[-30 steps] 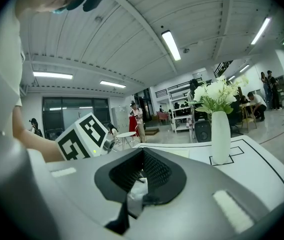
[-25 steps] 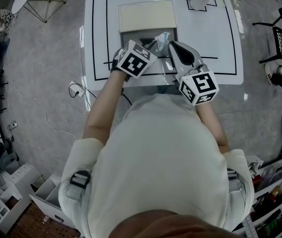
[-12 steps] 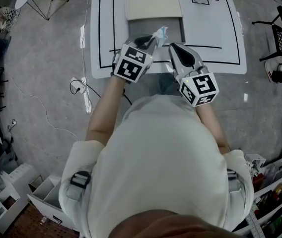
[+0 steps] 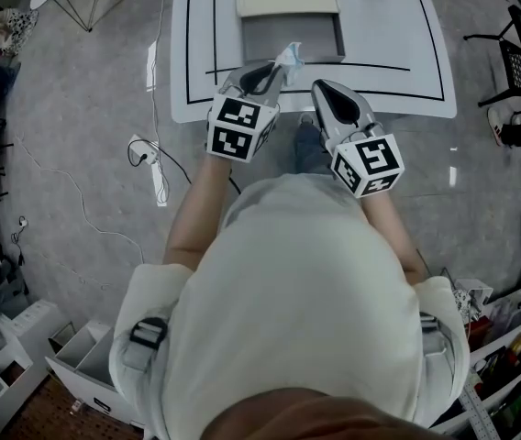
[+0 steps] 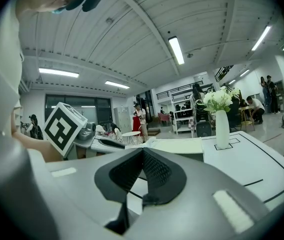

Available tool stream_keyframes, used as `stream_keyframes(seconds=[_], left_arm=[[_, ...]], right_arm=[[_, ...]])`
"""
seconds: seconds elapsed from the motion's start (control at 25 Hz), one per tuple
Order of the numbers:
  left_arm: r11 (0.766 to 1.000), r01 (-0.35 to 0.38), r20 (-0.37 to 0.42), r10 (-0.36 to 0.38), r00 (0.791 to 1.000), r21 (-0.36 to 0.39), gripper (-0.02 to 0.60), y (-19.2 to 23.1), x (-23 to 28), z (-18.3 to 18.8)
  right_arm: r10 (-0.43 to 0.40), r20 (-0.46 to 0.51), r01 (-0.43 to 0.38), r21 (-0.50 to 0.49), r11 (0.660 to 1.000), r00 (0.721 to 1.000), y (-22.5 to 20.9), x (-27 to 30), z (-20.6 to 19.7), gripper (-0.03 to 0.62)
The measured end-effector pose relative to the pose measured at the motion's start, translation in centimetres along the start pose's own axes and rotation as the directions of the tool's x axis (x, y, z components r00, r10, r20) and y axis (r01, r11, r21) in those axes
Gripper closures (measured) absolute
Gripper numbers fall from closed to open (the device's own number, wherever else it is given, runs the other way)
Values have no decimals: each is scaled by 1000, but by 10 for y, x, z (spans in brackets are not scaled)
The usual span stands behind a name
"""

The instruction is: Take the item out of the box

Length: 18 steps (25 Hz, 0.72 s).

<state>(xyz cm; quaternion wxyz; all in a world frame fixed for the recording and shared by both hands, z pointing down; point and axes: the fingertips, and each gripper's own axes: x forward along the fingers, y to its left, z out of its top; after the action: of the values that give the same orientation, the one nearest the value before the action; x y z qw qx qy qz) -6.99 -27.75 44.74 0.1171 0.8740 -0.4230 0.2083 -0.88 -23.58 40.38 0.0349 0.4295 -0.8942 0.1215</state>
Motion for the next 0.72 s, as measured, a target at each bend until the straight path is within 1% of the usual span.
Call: stream_keyframes(seconds=[0.2, 0.52, 0.72], left_arm=[[999, -31, 72, 34, 997, -36, 549, -13, -25, -7], [993, -62, 137, 76, 988, -103, 549, -33, -64, -29], [987, -71, 155, 94, 983, -144, 549, -42, -86, -46]], right_arm=[[0, 3, 0, -1, 1000, 1000, 16, -19, -8, 595], [15, 6, -15, -2, 1000, 1000, 43, -47, -18, 595], [18, 7, -18, -5, 1000, 1000, 58, -61, -24, 595]])
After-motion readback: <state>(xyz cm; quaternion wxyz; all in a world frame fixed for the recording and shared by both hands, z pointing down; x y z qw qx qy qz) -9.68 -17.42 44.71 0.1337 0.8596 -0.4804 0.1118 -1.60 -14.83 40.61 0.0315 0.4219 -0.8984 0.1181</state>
